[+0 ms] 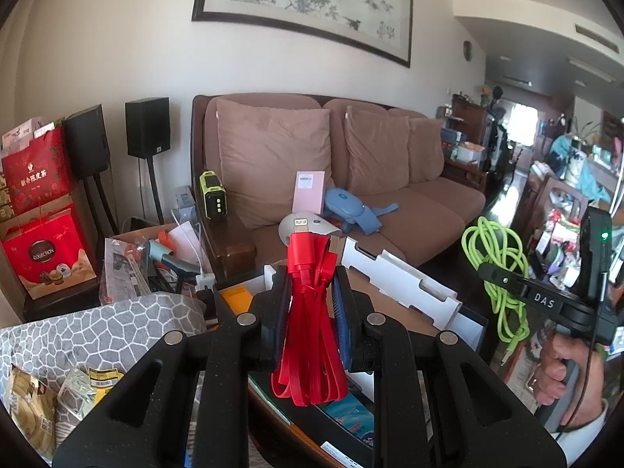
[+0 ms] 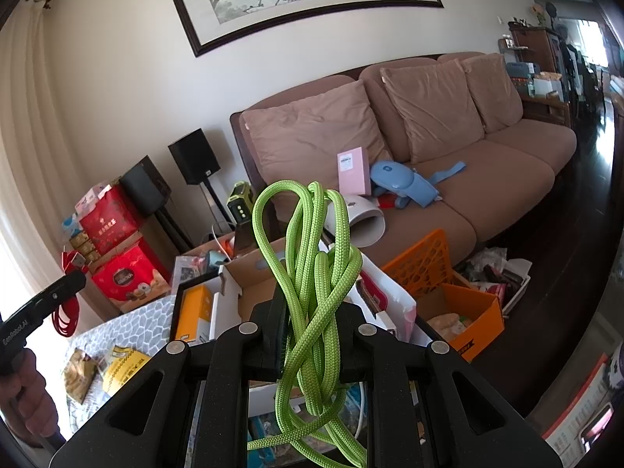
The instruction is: Organize objects
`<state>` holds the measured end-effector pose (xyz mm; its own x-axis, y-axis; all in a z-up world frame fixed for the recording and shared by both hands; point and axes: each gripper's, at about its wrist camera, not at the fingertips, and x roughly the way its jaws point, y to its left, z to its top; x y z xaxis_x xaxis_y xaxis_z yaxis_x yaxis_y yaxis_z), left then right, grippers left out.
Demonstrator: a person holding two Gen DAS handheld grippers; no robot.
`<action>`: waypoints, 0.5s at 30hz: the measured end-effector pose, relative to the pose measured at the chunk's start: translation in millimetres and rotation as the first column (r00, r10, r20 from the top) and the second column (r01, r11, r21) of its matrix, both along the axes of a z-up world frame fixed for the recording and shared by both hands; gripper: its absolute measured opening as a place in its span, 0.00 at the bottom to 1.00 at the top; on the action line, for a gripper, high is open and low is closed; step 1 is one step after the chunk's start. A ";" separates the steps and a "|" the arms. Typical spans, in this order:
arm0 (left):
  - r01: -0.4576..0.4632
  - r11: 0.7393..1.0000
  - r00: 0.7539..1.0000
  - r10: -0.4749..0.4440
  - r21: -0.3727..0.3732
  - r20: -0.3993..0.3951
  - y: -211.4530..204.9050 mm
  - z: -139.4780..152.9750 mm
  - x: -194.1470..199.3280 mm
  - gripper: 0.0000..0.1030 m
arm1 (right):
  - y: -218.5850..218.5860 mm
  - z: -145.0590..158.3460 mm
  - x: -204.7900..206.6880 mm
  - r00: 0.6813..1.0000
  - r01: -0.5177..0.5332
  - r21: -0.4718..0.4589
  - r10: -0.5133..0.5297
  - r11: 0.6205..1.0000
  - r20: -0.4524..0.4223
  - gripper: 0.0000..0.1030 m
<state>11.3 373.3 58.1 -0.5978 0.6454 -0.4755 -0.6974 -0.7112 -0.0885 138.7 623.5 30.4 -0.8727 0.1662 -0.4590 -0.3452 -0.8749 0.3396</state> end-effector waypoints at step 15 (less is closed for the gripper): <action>0.053 0.998 0.998 -0.054 0.028 0.025 28.1 0.4 8.8 0.19 | 6.6 -4.1 -4.0 1.000 -0.003 -0.053 0.002 0.999 -0.015 0.16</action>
<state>20.1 401.5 58.5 -0.5498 0.6893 -0.4718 -0.7317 -0.6699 -0.1259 134.7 630.2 26.3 -0.8800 0.1399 -0.4538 -0.3376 -0.8564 0.3906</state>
